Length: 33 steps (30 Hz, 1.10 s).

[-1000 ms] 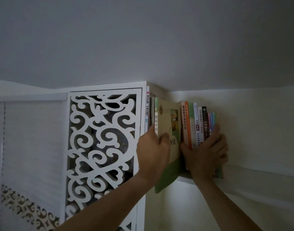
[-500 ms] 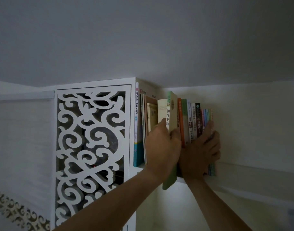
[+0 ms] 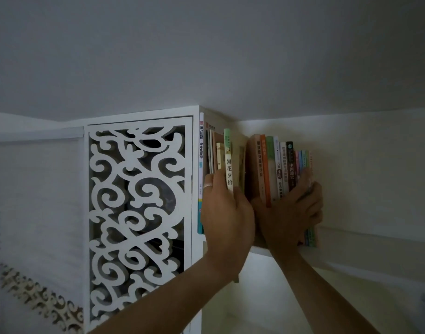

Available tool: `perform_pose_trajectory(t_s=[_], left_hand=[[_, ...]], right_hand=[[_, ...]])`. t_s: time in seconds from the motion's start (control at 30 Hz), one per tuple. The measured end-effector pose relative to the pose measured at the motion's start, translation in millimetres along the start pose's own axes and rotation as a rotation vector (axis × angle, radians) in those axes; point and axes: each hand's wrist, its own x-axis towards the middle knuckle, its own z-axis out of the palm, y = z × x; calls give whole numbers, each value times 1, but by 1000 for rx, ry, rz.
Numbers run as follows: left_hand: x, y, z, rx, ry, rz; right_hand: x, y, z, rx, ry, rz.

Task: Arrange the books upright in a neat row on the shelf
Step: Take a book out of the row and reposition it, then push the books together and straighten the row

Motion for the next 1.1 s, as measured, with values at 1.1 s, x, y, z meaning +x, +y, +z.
perform_pose_trajectory(t_s=[1.1], left_hand=[[56,-84,73,156,139,202]], right_hand=[[-2,3,-5,12,-92,-78]])
